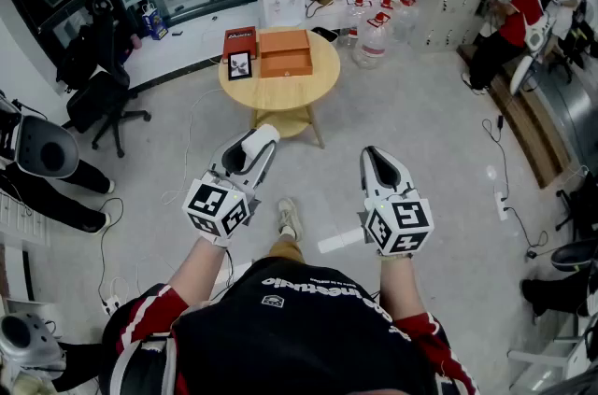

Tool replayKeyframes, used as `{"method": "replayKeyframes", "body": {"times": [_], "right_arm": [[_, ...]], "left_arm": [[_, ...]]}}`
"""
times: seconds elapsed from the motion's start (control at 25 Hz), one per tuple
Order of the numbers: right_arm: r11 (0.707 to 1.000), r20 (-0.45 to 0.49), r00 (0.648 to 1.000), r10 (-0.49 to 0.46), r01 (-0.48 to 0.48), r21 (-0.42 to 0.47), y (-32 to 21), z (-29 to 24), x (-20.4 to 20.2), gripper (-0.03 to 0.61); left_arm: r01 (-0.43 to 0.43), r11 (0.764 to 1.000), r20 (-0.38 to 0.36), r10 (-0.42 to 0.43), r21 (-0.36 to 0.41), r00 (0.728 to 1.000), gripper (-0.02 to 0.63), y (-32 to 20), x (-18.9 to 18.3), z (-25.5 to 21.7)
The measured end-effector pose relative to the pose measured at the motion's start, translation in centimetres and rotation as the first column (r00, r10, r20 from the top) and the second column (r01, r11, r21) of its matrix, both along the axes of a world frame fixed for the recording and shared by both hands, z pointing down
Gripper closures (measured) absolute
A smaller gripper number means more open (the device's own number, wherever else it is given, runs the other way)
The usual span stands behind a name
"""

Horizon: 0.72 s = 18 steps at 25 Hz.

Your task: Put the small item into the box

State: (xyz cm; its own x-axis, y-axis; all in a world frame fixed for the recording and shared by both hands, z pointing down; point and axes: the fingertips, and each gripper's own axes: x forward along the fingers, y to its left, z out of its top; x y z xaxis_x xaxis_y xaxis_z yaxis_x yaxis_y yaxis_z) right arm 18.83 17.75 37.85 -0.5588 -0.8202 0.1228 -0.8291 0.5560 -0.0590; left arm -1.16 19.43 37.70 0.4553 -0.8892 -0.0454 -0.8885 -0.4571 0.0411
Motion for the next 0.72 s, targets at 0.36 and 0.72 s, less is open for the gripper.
{"method": "replayKeyframes", "body": {"times": [0.36,0.72], "right_arm": [[1.0,-0.004,1.0,-0.006,0.006,-0.004,-0.4,0.1,0.2,0.546],[1.0,0.012,1.0,-0.007,0.006,0.015,-0.7,-0.6,-0.2,0.545]], "left_arm": [[-0.008,1.0,-0.003,0.008,-0.001,1.0,0.427,-0.1,0.6,-0.2],[0.012,1.0,-0.007,-0.012,-0.001,1.0,0.426,0.3,-0.1,-0.3]]}}
